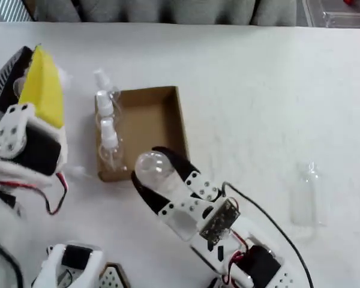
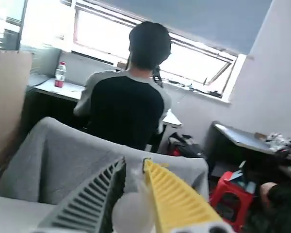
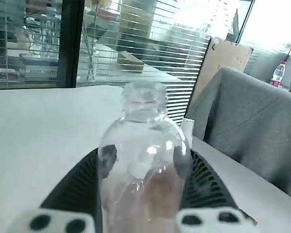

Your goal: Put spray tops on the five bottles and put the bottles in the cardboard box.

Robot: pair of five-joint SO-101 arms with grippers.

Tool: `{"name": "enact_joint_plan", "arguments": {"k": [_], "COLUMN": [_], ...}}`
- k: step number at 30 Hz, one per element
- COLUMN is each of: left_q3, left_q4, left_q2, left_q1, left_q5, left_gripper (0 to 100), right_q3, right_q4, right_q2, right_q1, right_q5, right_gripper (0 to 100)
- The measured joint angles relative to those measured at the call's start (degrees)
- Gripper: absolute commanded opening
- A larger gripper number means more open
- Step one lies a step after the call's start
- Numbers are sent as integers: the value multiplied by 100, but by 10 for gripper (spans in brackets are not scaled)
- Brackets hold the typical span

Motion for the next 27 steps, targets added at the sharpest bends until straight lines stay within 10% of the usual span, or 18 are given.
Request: {"name": "enact_joint_plan", "arguments": {"k": [27], "left_q3": [-4774], "left_q4": [3807], "left_q2": [3086], "left_q1": [1081], "left_q5": [316], "left_gripper": [30], "right_q3": [1503], "right_q4": [-1662], "right_q2": [-9], "right_q1": [862], "right_q5": [0], "right_gripper": [15]}}
